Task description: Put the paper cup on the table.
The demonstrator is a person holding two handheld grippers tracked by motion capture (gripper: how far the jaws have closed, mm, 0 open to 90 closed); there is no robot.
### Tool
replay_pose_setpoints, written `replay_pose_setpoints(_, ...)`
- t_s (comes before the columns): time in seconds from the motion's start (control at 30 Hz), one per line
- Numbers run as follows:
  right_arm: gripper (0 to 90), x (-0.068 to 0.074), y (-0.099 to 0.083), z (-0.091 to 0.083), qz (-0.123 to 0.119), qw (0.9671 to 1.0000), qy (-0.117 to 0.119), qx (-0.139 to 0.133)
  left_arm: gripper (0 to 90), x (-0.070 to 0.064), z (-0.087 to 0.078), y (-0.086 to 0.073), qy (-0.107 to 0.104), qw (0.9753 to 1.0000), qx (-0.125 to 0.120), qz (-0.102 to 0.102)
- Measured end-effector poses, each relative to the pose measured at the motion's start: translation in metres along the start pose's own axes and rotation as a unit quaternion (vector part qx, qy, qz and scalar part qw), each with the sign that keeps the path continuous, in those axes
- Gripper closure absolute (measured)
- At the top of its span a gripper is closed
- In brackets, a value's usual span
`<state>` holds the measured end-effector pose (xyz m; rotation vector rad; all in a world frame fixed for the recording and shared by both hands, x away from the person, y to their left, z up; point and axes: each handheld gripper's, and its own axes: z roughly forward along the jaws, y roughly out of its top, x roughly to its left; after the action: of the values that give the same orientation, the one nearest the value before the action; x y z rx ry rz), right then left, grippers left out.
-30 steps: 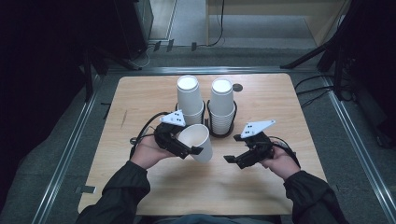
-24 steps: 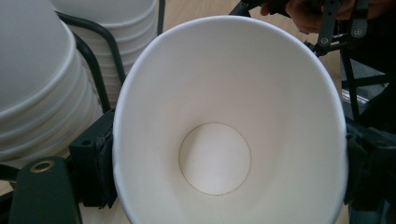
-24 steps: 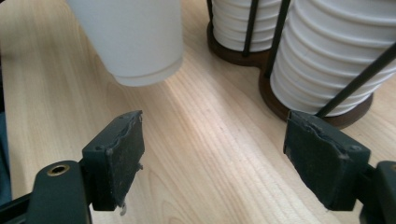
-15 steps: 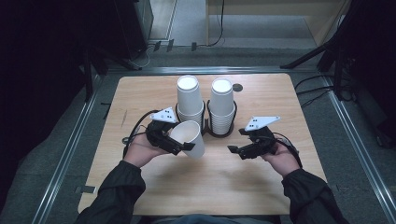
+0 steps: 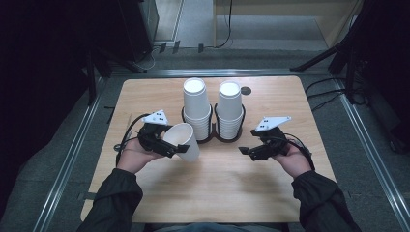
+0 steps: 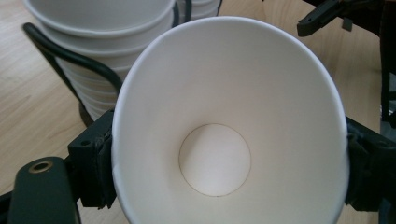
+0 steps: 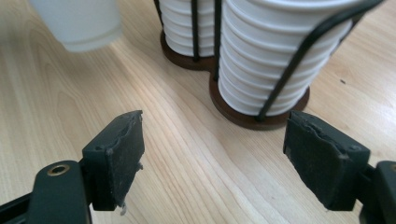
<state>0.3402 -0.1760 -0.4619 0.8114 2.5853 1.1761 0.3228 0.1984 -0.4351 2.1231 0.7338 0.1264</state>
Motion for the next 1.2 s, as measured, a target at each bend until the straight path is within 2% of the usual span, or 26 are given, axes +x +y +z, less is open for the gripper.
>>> replay_pose_setpoints(0.13, 20.9, -0.004, 0.0, 0.0, -0.001, 1.0, 0.008, -0.004, 12.0, 0.006, -0.004, -0.004, 0.009, 0.9998, 0.004, -0.015)
replay_pose_setpoints(0.47, 20.8, -0.008, -0.001, 0.003, 0.005, 0.9999, 0.009, 0.008, 11.8, 0.024, -0.012, -0.012, 0.033, 0.9991, 0.003, -0.027)
replay_pose_setpoints(0.53, 20.8, -0.009, -0.001, 0.001, 0.013, 0.9996, 0.026, -0.008, 11.8, 0.03, -0.013, -0.014, 0.039, 0.9988, 0.004, -0.03)
replay_pose_setpoints(0.63, 20.9, -0.01, 0.0, -0.001, 0.01, 0.9994, 0.026, -0.019, 11.8, 0.038, -0.016, -0.017, 0.044, 0.9983, 0.001, -0.039)
replay_pose_setpoints(0.93, 20.9, -0.014, -0.004, -0.002, 0.017, 0.9996, 0.016, -0.014, 11.5, 0.058, -0.027, -0.022, 0.073, 0.9952, -0.003, -0.065)
replay_pose_setpoints(1.1, 20.9, -0.017, -0.006, -0.004, 0.038, 0.999, 0.012, -0.023, 11.3, 0.07, -0.033, -0.028, 0.09, 0.993, 0.001, -0.077)
replay_pose_setpoints(1.2, 20.8, -0.017, -0.008, -0.004, 0.038, 0.999, 0.01, -0.02, 11.4, 0.075, -0.036, -0.031, 0.099, 0.9919, 0.0, -0.08)
